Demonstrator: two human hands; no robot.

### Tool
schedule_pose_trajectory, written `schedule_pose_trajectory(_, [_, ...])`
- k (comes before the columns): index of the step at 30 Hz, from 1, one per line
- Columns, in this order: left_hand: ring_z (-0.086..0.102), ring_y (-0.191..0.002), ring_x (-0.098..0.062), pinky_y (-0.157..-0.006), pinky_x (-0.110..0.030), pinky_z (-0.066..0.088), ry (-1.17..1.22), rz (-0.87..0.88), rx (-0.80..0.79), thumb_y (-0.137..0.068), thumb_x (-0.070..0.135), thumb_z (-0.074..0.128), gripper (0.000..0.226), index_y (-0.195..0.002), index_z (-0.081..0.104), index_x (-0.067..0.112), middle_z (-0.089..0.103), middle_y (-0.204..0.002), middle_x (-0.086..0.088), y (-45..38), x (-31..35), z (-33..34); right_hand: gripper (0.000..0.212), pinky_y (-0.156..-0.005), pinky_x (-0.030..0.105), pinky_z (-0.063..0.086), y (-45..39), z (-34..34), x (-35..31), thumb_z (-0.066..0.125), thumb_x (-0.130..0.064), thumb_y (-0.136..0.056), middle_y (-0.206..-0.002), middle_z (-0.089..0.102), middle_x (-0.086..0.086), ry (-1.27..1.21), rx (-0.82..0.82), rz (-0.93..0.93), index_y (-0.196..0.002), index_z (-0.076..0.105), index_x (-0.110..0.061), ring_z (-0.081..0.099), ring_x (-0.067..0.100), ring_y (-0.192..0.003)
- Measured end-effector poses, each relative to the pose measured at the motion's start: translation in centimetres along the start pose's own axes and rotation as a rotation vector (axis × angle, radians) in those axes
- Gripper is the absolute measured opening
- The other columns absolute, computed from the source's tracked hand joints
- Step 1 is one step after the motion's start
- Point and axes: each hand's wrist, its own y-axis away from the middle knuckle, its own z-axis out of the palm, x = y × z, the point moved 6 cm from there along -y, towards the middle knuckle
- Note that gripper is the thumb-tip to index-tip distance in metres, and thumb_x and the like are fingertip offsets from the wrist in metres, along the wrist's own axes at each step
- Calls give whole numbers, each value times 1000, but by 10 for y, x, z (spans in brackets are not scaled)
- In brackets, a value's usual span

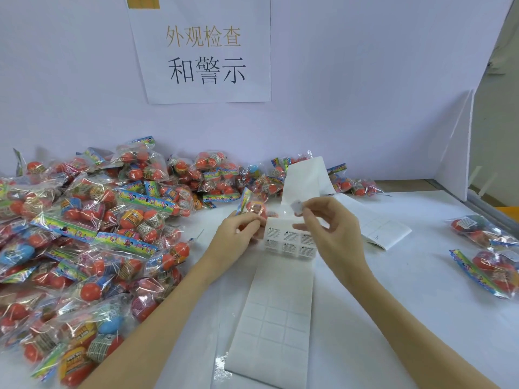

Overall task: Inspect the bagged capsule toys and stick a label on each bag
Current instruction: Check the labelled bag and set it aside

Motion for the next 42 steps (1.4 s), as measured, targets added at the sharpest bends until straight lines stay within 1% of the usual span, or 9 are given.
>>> schedule_pose_trajectory(3, [68, -89, -16, -87, -46, 62, 56, 116, 121, -95, 9, 73, 22, -113, 78, 20, 72, -106, -1, 0, 4, -9, 5, -71, 28, 62, -5, -10, 3, 65, 2, -98, -90, 75, 13, -67, 72, 74, -101, 68, -1, 74, 21, -86])
schedule_pose_trajectory(7, [71, -107, -4, -91, -21, 57, 207, 167, 142, -84, 12, 87, 78, -143, 49, 46, 66, -126, 25, 0, 2, -16, 8, -71, 25, 60, -6, -10, 5, 66, 1, -97, -90, 75, 11, -51, 96, 91, -101, 69, -5, 72, 19, -81])
schedule_pose_trajectory(9, [72, -110, -12, -94, -26, 57, 321, 61, 202, -75, 15, 94, 90, -142, 43, 46, 70, -124, 17, -3, -9, -21, 10, -71, 21, 58, -7, -14, 1, 67, 0, -97, -91, 76, 8, -48, 155, 66, -100, 69, -10, 71, 16, -76])
schedule_pose_trajectory(13, [75, -98, -17, -93, -36, 54, 347, -60, 124, -65, 26, 95, 68, -125, 64, 24, 79, -107, 1, -13, -19, -17, 14, -70, 21, 56, -12, -29, 0, 66, -1, -98, -88, 77, 3, -89, 250, 68, -99, 69, -14, 70, 15, -75])
schedule_pose_trajectory(18, [71, -105, -29, -86, -37, 60, 617, -43, -58, -78, 6, 79, 59, -134, 65, 18, 73, -124, -15, -13, -18, 3, 6, -81, 36, 63, -8, -11, 16, 68, -1, -98, -85, 73, 9, -224, 46, 266, -104, 68, -2, 70, 18, -76])
schedule_pose_trajectory(26, [74, -101, -30, -82, -40, 61, 664, -11, -97, -73, 13, 87, 75, -134, 48, 35, 73, -120, -16, -9, -18, 11, 15, -84, 26, 57, 2, 15, 16, 73, -18, -88, -84, 65, 4, -554, -176, 421, -100, 70, -9, 62, 15, -78])
schedule_pose_trajectory(35, [68, -84, -7, -75, -17, 51, 165, 98, -194, -84, 22, 88, 42, -112, 57, 26, 69, -105, 8, 6, -2, 23, 2, -80, 25, 55, 2, 22, 15, 68, -13, -96, -85, 58, 1, -713, -354, 512, -93, 69, -13, 57, 14, -77])
schedule_pose_trajectory(40, [61, -116, -28, -99, -44, 54, -24, 235, -32, -72, 24, 95, 51, -105, 56, 24, 51, -122, -4, 7, 7, 23, 11, -83, 26, 51, 6, 28, 16, 68, -19, -96, -89, 61, 4, -589, -414, 506, -100, 65, -9, 54, 18, -82])
schedule_pose_trajectory(42, [53, -132, -8, -106, -30, 49, -53, 315, 14, -75, 22, 93, 44, -105, 60, 25, 49, -135, -4, 7, 11, 21, 13, -81, 26, 54, 3, 24, 18, 70, -20, -92, -90, 62, 4, -576, -350, 512, -99, 65, -10, 57, 17, -80])
